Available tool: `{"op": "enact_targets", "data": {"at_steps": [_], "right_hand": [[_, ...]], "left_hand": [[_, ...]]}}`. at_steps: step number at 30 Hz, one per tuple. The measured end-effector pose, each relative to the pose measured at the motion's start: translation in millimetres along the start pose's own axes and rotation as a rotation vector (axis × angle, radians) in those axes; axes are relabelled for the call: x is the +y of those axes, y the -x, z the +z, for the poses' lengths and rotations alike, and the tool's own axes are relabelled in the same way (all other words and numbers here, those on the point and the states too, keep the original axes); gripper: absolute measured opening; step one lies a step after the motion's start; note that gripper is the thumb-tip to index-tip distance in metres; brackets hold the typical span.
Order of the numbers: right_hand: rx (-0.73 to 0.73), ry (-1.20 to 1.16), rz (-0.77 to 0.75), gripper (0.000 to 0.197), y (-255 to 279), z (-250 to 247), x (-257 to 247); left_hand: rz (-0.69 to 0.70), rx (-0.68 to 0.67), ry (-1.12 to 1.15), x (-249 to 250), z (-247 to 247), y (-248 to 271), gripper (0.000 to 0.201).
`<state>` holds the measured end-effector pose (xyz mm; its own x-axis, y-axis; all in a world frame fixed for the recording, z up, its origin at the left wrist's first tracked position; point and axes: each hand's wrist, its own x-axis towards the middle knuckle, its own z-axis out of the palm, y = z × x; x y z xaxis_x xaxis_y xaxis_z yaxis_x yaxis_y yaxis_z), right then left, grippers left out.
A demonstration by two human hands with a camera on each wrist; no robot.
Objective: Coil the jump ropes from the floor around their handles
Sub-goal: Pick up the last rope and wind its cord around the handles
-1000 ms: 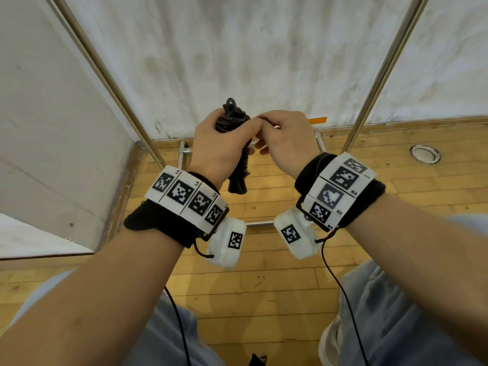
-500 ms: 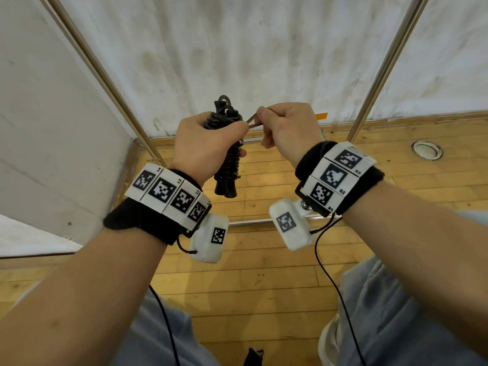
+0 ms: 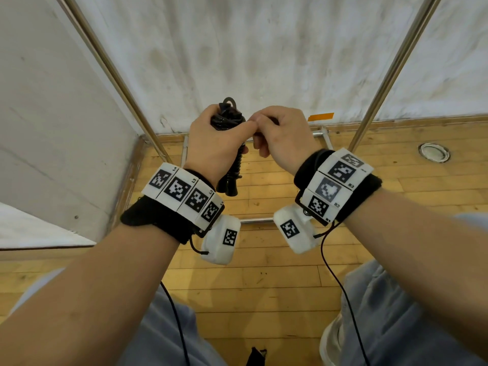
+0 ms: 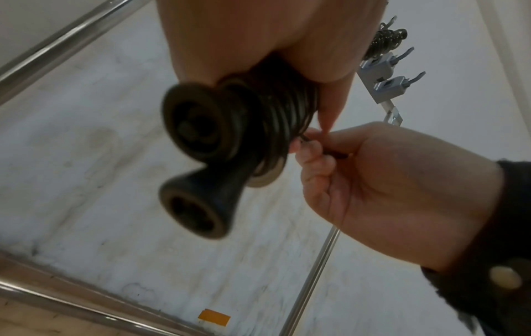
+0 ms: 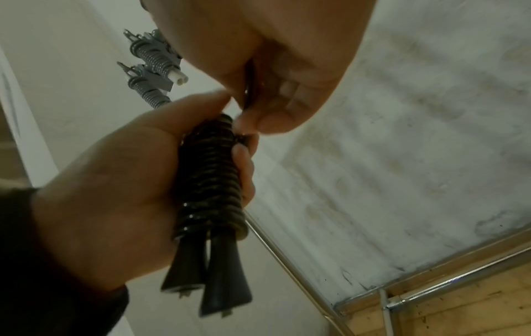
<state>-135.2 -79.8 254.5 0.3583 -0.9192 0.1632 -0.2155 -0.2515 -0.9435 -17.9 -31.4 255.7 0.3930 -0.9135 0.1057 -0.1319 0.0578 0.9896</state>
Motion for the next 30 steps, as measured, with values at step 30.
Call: {"op": "enact_targets", "data": {"at_steps": [30], "right_hand": [[0.113, -0.205, 0.064, 0.012, -1.3, 3.3, -2.1]], "left_hand": [[0.092, 0.036, -0.165, -9.1, -8.1, -6.1, 0.024]]}}
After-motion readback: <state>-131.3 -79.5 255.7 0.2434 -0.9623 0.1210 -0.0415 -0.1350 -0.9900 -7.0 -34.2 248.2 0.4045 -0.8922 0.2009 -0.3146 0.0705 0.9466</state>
